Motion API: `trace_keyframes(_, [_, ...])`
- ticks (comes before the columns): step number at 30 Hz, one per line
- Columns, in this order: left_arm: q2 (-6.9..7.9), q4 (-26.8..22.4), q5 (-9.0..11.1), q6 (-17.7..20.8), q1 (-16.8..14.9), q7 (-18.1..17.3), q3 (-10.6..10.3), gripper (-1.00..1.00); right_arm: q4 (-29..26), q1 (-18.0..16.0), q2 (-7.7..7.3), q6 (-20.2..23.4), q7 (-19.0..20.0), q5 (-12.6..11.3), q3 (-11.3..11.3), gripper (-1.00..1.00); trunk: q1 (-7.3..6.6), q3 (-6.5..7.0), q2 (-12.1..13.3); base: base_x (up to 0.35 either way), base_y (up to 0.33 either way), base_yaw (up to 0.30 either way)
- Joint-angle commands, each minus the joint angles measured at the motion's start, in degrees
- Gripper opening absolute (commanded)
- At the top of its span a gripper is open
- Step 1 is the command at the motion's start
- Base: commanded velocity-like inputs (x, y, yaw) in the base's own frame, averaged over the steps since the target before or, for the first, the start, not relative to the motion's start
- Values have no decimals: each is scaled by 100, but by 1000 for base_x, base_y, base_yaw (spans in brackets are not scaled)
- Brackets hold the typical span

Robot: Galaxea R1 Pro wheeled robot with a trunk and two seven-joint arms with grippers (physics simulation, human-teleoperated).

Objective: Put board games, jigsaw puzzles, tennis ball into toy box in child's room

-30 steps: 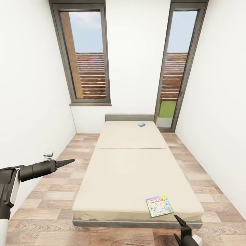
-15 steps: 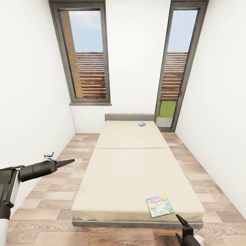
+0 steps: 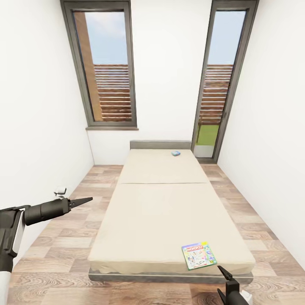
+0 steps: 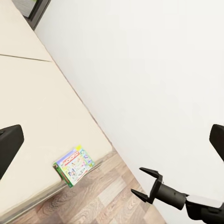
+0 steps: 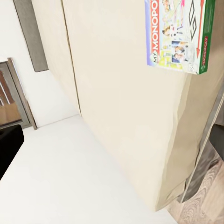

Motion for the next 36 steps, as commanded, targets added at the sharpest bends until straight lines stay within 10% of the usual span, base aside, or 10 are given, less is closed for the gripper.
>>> trace_keyframes(1, [1,0,2,60,-5,-21,-2,100,1,-8,6,41,16,-18,-29,100,24,-27,-49,0,0,0])
trace_keyframes(36, [-37,0,5,60,13,-28,-23,100,6,-5,-4,-196,43,-9,-27,100,793,-656,-1453,0,0,0])
